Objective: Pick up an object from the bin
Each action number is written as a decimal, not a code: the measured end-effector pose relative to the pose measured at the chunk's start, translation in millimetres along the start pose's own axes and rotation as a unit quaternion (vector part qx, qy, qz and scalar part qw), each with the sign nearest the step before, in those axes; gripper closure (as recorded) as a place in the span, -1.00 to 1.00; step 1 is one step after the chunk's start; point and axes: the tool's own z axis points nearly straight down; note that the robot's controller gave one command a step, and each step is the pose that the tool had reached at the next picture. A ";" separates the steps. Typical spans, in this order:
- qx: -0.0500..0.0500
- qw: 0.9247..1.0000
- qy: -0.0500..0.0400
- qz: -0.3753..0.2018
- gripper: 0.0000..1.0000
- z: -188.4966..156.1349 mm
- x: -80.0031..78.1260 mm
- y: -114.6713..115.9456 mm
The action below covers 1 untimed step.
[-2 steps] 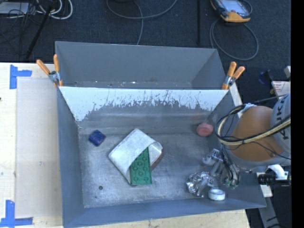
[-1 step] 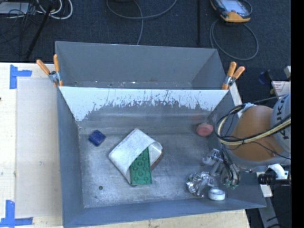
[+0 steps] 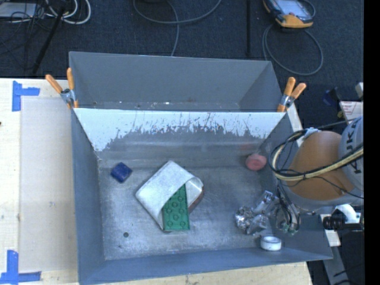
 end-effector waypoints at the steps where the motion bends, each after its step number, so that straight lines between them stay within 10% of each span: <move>1: 0.000 1.000 -0.004 -0.002 1.00 -88.2 -1.7 0.6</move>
Offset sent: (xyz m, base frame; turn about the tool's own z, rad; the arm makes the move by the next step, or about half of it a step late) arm 0.0000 0.0000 0.0849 0.0000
